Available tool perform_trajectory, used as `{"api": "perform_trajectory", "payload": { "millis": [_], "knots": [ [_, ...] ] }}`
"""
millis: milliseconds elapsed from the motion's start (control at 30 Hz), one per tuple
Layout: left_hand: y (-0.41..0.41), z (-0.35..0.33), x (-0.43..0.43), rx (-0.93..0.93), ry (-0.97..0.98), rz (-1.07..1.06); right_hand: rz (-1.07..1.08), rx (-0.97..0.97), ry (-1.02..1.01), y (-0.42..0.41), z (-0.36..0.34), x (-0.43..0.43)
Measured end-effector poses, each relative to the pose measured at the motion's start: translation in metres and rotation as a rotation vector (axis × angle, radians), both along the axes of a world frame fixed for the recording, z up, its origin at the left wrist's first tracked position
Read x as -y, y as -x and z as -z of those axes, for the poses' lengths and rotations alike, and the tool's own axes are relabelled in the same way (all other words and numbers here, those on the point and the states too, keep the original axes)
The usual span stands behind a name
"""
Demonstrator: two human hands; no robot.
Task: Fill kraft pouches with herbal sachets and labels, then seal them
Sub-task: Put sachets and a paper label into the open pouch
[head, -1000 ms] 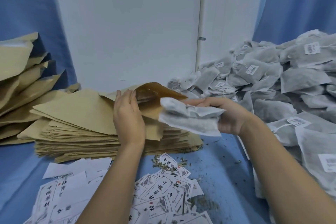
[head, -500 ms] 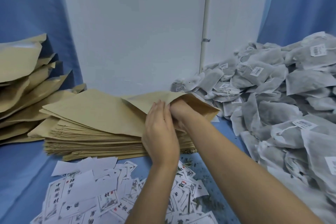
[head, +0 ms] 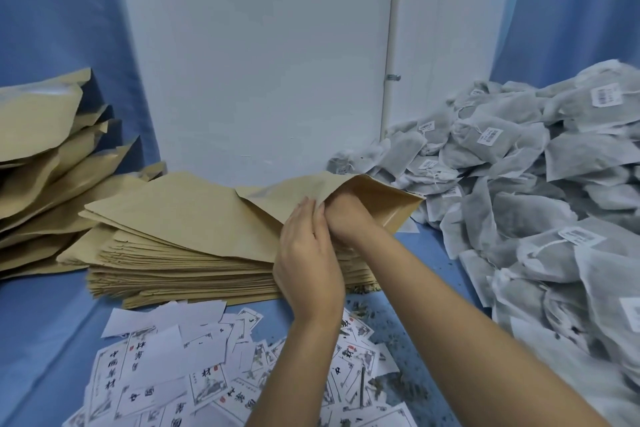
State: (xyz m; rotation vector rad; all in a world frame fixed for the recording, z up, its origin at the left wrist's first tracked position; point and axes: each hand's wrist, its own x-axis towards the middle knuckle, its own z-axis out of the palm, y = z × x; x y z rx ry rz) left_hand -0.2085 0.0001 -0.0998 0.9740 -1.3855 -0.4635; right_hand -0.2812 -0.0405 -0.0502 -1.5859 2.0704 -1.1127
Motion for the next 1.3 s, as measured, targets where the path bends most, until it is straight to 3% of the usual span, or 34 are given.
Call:
{"api": "perform_trajectory", "payload": {
  "millis": [133, 300, 367, 433, 500, 633, 767, 1033, 1100, 1200, 1300],
  "knots": [
    [0.003, -0.007, 0.008, 0.006, -0.023, 0.036, 0.04, 0.153, 0.191, 0.008, 0.007, -0.013],
    [0.012, -0.011, 0.016, 0.001, -0.039, 0.103, 0.521, 0.347, 0.702, 0.034, 0.021, -0.037],
    [0.016, -0.012, 0.019, -0.011, -0.047, 0.11, 0.699, 0.364, 0.816, 0.051, 0.021, -0.046],
    [0.02, -0.012, 0.021, -0.033, -0.047, 0.107, 0.819, 0.295, 0.767, 0.074, 0.026, -0.05],
    [0.023, -0.012, 0.02, -0.054, -0.042, 0.111, 0.902, 0.157, 0.552, 0.1, 0.036, -0.053],
    [0.028, -0.008, 0.02, -0.061, -0.035, 0.117, 0.886, 0.091, 0.219, 0.131, 0.05, -0.057],
    [0.03, -0.008, 0.022, -0.072, -0.035, 0.118, 0.831, 0.097, 0.063, 0.147, 0.055, -0.06],
    [0.03, -0.009, 0.027, -0.07, -0.022, 0.101, 0.742, 0.093, -0.013, 0.161, 0.058, -0.057],
    [0.03, -0.01, 0.029, -0.085, -0.02, 0.095, 0.753, 0.137, 0.106, 0.161, 0.059, -0.056],
    [0.029, -0.012, 0.031, -0.177, 0.005, 0.073, 0.784, 0.282, 0.414, 0.15, 0.054, -0.058],
    [0.027, -0.012, 0.033, -0.239, 0.012, 0.062, 0.592, 0.591, 0.435, 0.138, 0.039, -0.063]
  ]
}}
